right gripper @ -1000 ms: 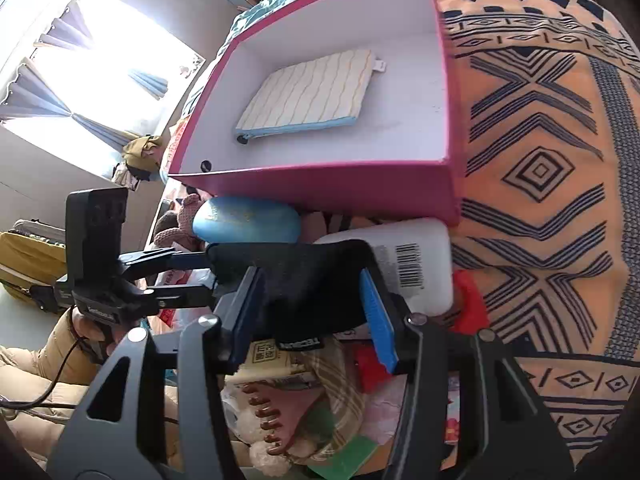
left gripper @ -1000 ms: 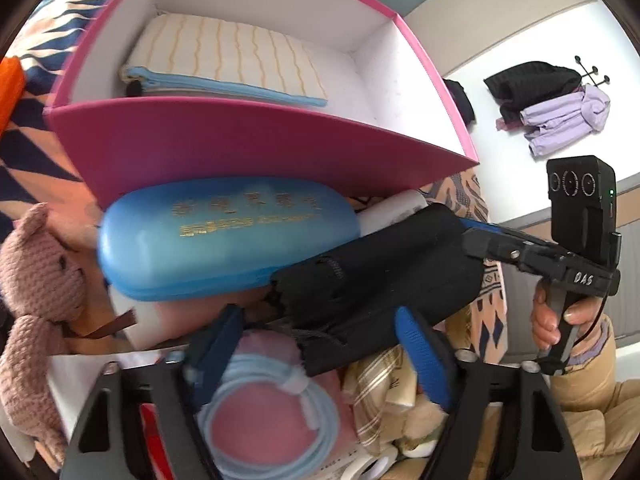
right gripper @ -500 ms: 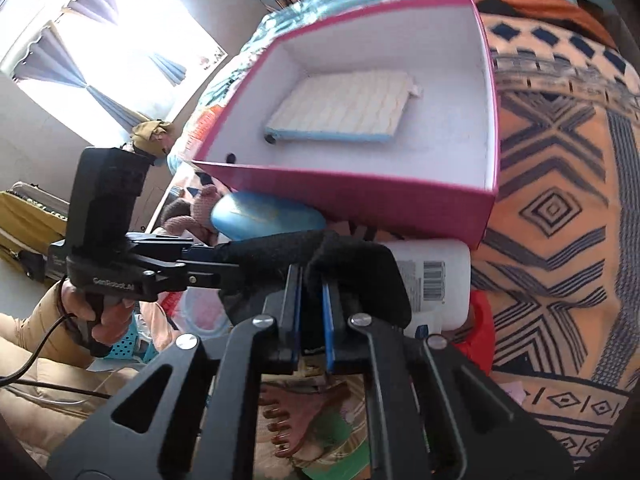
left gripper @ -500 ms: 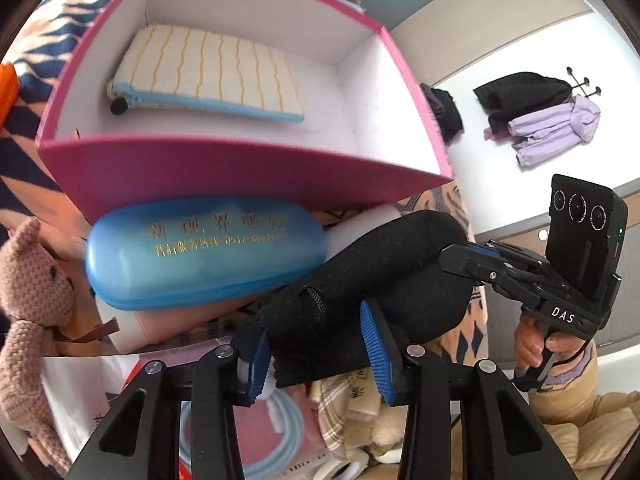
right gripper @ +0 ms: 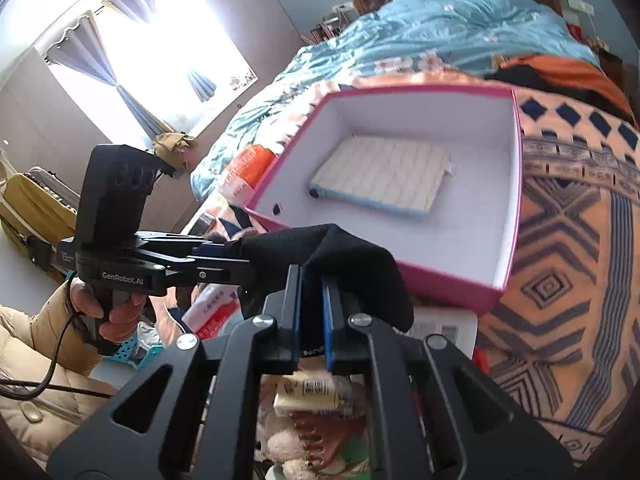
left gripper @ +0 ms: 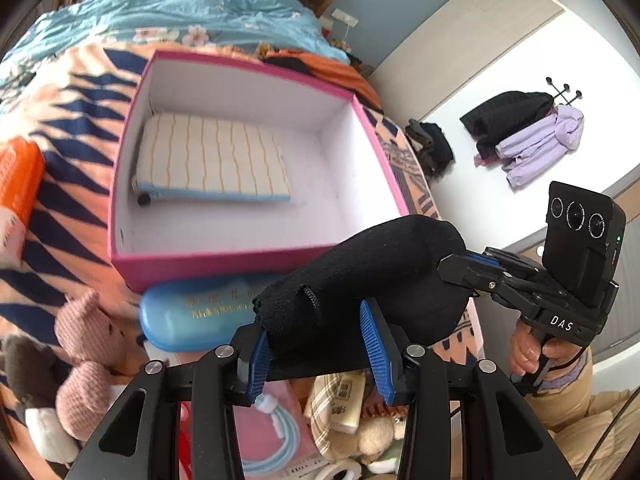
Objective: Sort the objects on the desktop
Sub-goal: 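Carry the black pouch with the right gripper over the pink box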
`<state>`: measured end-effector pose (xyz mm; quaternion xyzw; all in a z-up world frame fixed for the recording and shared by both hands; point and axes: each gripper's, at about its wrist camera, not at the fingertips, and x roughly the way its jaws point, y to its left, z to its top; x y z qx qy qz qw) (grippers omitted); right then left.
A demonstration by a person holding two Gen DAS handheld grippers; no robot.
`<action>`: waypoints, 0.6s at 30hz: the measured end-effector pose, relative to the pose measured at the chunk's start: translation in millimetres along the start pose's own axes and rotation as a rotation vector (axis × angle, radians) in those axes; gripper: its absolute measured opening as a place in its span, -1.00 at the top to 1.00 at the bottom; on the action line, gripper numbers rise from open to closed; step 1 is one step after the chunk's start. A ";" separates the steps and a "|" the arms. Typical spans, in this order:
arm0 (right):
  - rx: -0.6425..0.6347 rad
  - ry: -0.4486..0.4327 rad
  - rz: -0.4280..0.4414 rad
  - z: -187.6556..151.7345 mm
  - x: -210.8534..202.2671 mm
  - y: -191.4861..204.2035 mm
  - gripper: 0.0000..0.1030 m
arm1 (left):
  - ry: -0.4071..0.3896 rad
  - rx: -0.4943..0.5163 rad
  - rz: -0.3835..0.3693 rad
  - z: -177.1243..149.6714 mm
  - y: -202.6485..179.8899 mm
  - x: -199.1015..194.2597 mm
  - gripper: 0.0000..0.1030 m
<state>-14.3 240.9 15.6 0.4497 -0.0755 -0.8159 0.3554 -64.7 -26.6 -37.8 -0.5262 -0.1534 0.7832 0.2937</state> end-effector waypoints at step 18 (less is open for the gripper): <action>-0.079 -0.086 0.016 48.6 -0.5 10.2 0.80 | -0.076 0.097 0.088 35.1 0.3 -32.1 0.19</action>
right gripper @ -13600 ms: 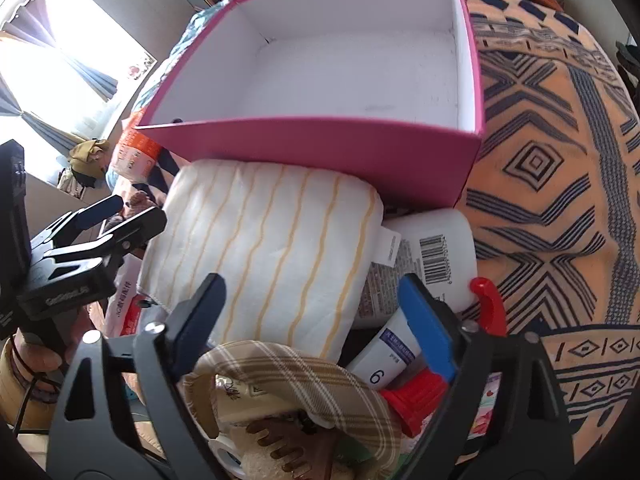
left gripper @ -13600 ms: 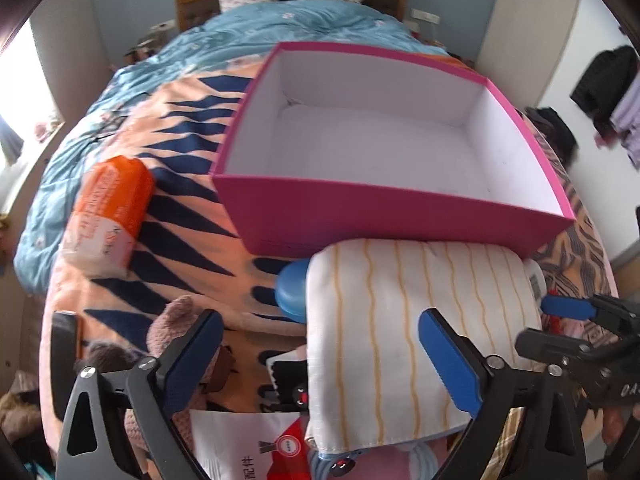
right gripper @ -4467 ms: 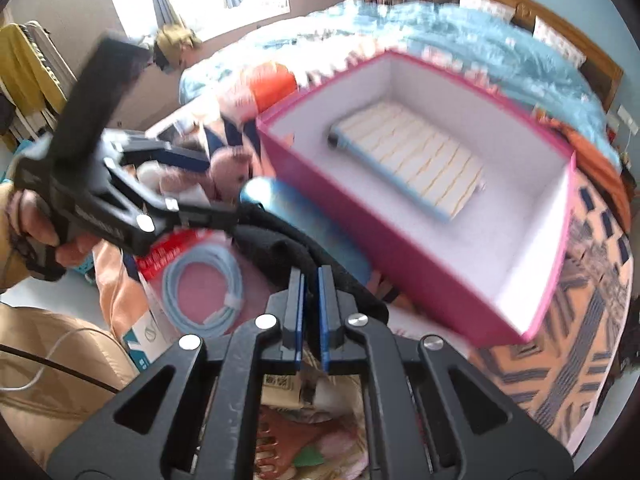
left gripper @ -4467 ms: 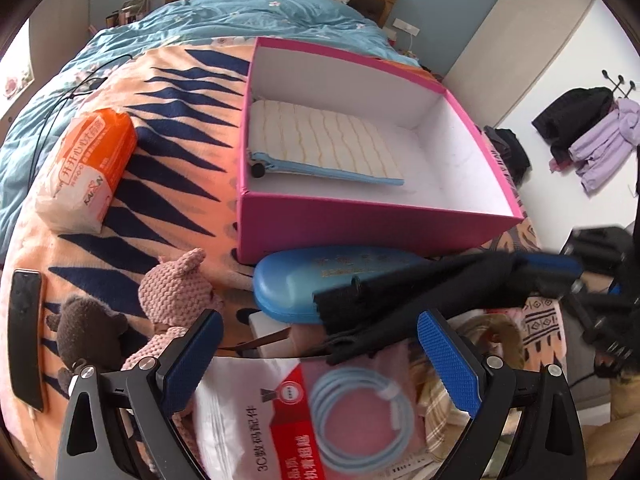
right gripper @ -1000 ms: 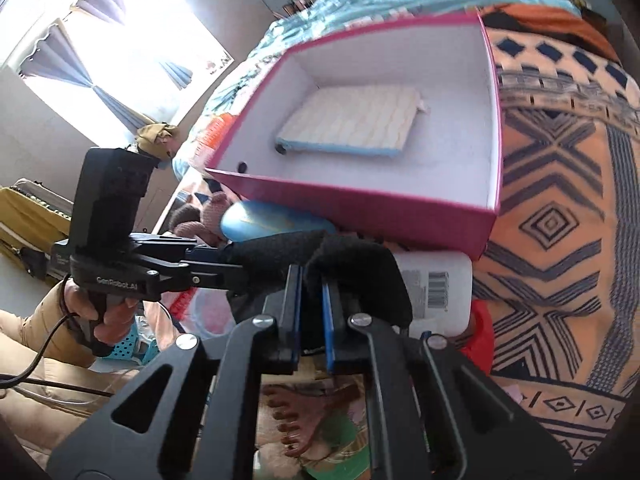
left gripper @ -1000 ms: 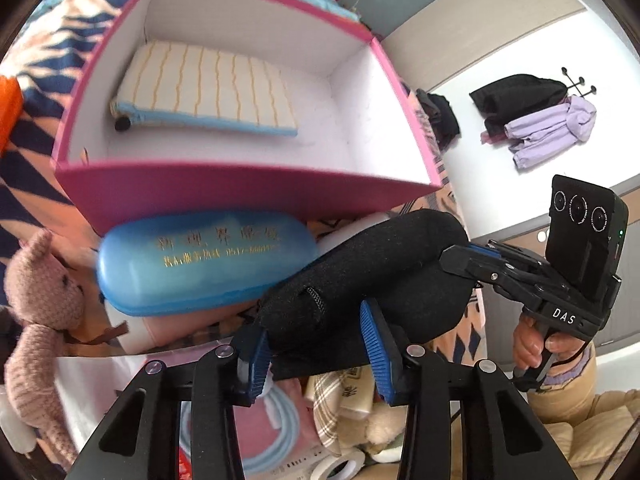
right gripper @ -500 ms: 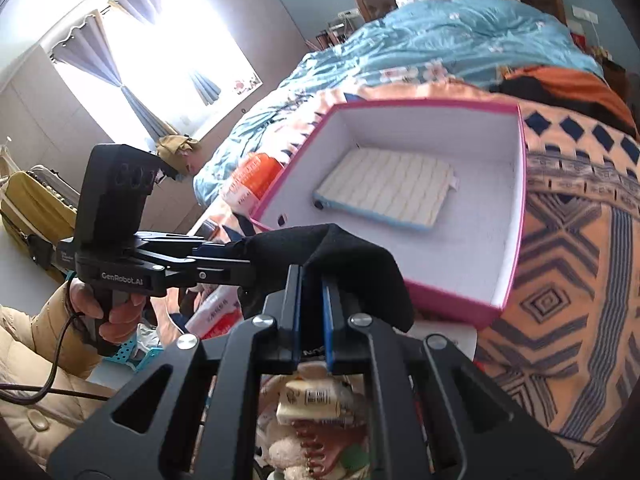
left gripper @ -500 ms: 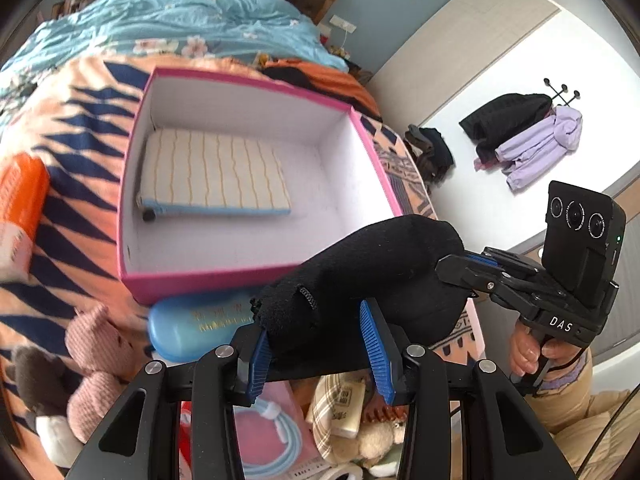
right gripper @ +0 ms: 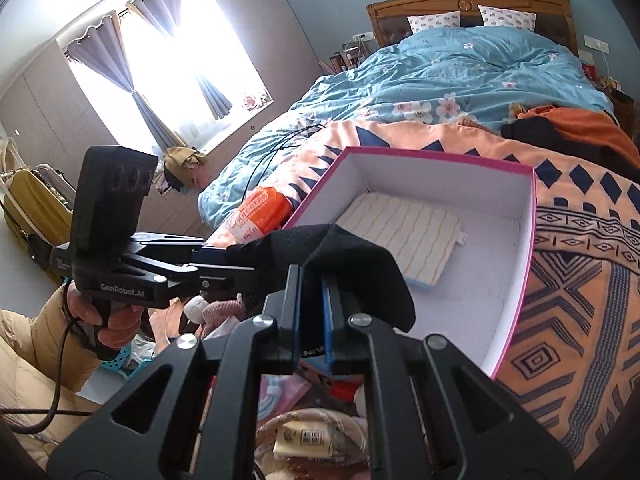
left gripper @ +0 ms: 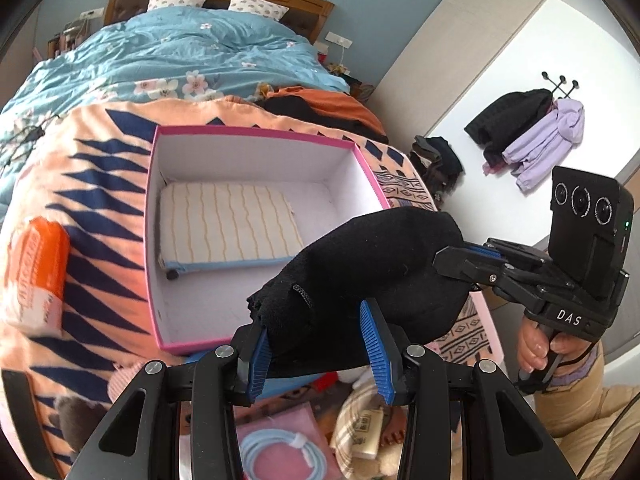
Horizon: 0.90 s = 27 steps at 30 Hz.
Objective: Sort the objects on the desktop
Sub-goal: 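Carry the black pouch with the right gripper over the pink box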
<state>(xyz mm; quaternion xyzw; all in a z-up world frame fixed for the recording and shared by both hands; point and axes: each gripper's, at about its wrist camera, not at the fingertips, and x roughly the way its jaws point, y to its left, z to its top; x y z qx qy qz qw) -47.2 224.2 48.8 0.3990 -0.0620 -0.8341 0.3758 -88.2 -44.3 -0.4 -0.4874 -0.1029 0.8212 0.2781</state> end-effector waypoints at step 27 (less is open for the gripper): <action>-0.036 0.003 -0.001 51.0 43.3 -11.2 0.80 | -0.010 0.060 0.136 55.3 17.6 12.6 0.27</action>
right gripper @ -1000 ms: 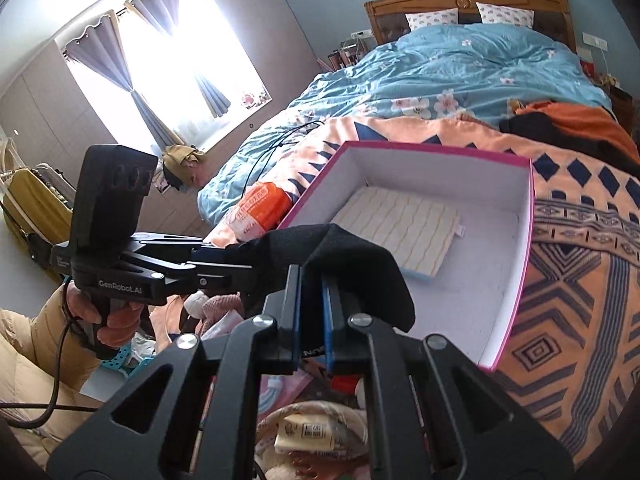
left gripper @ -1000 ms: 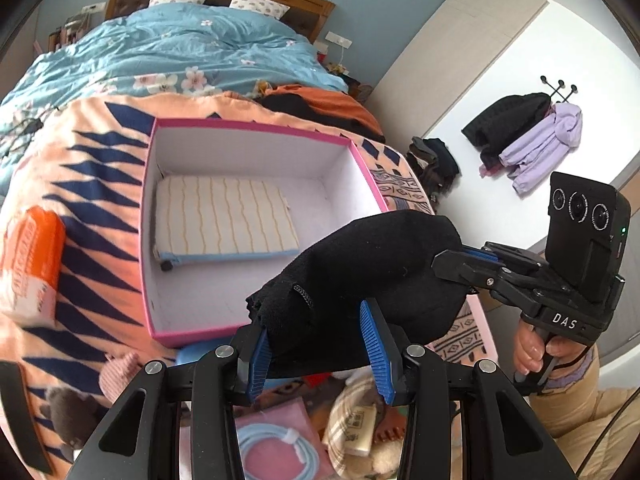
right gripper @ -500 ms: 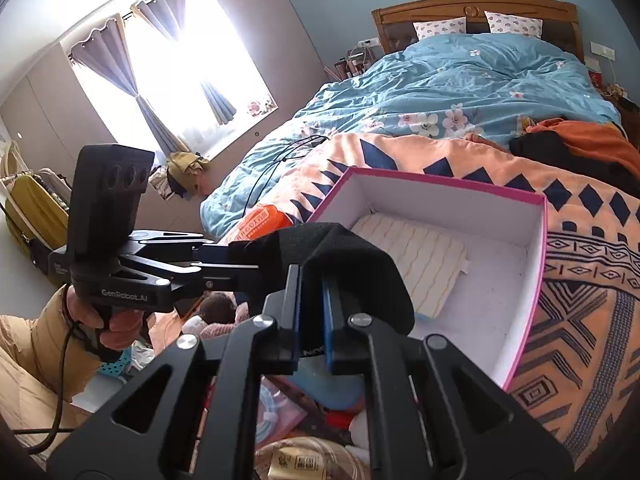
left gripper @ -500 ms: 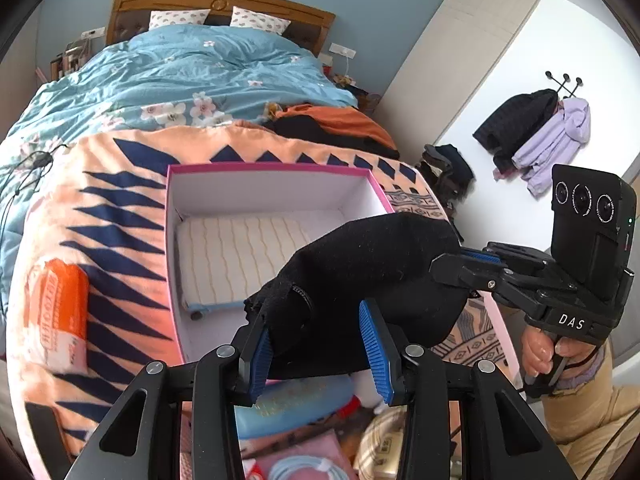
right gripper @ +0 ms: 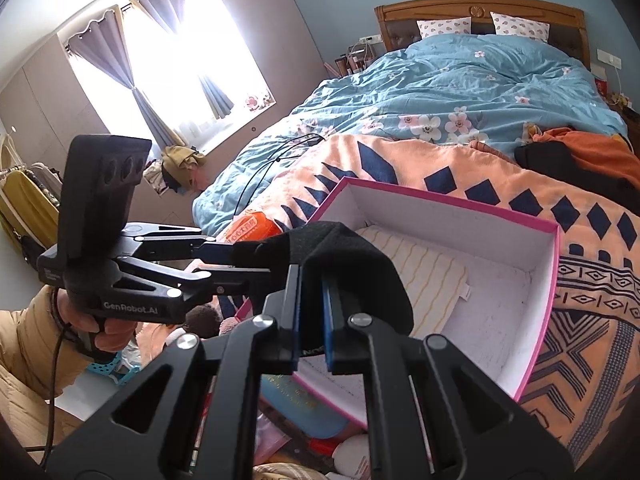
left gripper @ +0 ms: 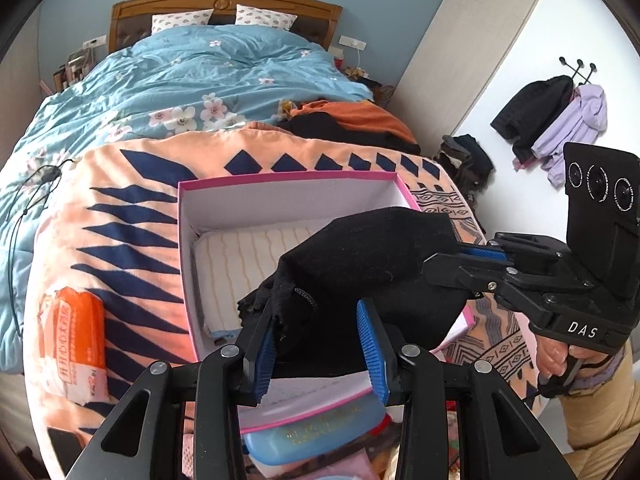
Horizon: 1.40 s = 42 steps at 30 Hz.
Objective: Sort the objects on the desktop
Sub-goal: 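Carry the black pouch with the right gripper over the pink box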
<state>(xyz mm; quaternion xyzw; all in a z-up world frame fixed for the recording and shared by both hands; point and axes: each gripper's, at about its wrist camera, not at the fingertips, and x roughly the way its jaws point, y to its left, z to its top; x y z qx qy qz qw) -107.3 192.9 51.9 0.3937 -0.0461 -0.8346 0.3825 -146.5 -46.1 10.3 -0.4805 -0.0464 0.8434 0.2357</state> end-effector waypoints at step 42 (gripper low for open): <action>0.072 0.111 -0.017 15.0 81.0 -49.9 0.80 | 0.055 -0.036 0.097 34.9 36.1 61.7 0.27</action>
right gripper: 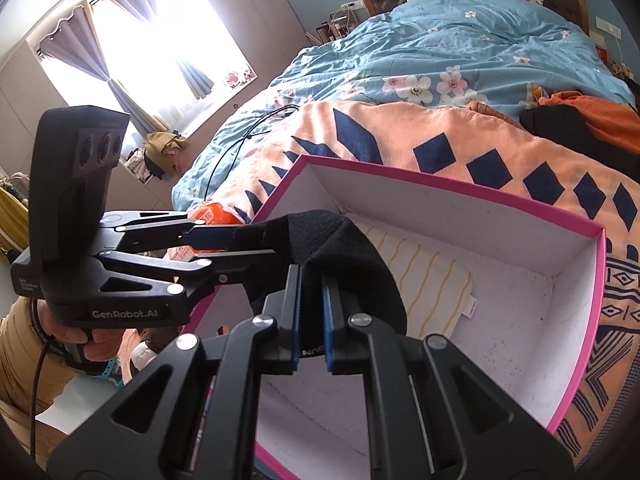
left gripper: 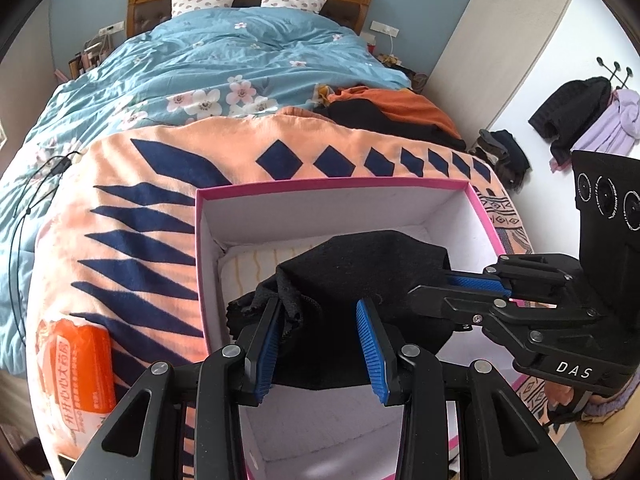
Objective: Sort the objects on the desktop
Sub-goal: 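Carry the black pouch with the right gripper over the pink box, then lower the black pouch onto the striped pad and open the right gripper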
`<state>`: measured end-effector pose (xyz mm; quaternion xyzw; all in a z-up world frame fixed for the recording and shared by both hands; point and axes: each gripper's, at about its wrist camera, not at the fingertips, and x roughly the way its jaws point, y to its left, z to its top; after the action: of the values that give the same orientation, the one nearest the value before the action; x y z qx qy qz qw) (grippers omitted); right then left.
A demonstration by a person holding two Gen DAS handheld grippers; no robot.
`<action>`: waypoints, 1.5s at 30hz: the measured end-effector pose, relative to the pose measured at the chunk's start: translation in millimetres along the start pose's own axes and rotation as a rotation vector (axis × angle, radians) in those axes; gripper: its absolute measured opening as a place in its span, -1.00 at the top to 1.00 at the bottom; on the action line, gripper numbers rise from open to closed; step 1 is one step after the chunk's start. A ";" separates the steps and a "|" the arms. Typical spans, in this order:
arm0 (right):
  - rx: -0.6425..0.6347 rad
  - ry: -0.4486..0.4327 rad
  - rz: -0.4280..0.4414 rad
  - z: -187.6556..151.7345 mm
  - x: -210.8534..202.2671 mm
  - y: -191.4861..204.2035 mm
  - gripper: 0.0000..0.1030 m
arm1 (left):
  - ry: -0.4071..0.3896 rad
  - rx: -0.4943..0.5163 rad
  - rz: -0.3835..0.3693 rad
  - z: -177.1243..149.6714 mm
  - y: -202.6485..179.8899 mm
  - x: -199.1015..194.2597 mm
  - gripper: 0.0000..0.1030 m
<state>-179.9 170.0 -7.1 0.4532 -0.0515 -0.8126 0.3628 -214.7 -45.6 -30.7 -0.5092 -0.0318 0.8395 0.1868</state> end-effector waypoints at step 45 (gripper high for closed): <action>0.072 0.119 -0.084 -4.6 39.5 -32.8 0.80 | 0.049 0.005 0.075 2.8 0.5 32.0 0.27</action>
<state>-207.1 170.0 -51.0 0.5154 -0.0402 -0.7962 0.3144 -230.4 -34.6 -56.4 -0.5301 -0.0060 0.8332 0.1574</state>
